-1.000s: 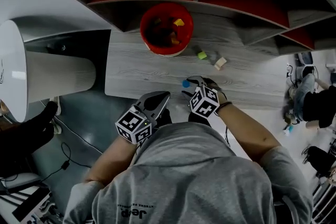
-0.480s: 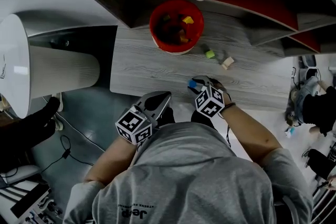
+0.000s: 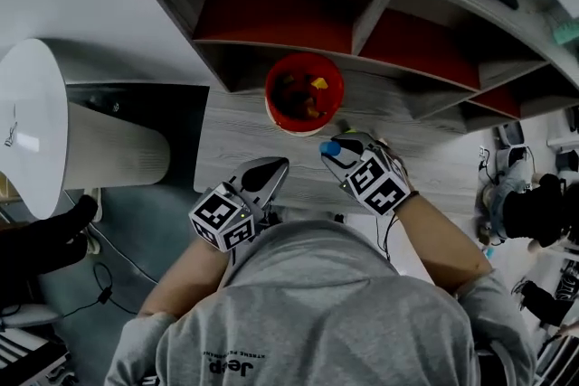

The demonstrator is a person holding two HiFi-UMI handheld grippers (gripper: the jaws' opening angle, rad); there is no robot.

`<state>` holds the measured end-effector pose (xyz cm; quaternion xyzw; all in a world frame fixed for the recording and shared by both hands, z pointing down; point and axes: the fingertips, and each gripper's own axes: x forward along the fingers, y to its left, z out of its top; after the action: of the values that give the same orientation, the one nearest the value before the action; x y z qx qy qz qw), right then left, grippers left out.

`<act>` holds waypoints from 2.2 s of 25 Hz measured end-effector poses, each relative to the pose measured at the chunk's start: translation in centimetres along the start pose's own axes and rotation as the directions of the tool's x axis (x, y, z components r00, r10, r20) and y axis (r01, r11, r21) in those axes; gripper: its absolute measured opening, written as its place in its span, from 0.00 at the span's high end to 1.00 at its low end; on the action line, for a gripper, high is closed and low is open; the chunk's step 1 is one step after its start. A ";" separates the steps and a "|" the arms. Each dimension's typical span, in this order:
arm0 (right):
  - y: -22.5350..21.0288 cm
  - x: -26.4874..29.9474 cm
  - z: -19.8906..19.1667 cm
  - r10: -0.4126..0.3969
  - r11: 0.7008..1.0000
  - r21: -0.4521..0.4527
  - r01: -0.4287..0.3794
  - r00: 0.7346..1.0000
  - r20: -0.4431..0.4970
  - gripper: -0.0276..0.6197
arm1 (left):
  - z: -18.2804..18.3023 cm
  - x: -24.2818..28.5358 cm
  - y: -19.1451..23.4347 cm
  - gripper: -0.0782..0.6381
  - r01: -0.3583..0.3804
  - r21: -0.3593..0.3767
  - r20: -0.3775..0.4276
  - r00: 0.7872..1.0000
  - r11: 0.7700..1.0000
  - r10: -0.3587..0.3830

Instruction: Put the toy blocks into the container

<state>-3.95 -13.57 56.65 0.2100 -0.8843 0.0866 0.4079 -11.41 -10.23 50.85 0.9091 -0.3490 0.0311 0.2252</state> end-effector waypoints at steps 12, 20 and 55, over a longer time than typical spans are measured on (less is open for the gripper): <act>-6.3 -0.6 10.7 -0.080 0.995 -0.068 0.079 0.997 -0.002 0.70 | 8.9 0.5 2.2 0.88 0.020 0.105 0.073 0.997 0.994 -0.027; -7.0 1.6 10.8 -0.073 0.996 -0.057 0.071 0.996 -0.046 0.70 | 10.0 0.3 3.6 0.88 0.021 0.099 0.083 0.996 0.995 -0.029; -9.9 1.3 -20.1 -0.054 0.973 0.208 0.098 0.977 -0.207 0.47 | -5.7 15.7 -7.0 0.88 0.206 0.003 -0.232 0.952 0.978 -0.200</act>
<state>13.49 -16.35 70.57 0.2775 -0.8152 0.1876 0.4726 5.56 -12.86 56.60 0.9334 -0.2247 0.1179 0.2538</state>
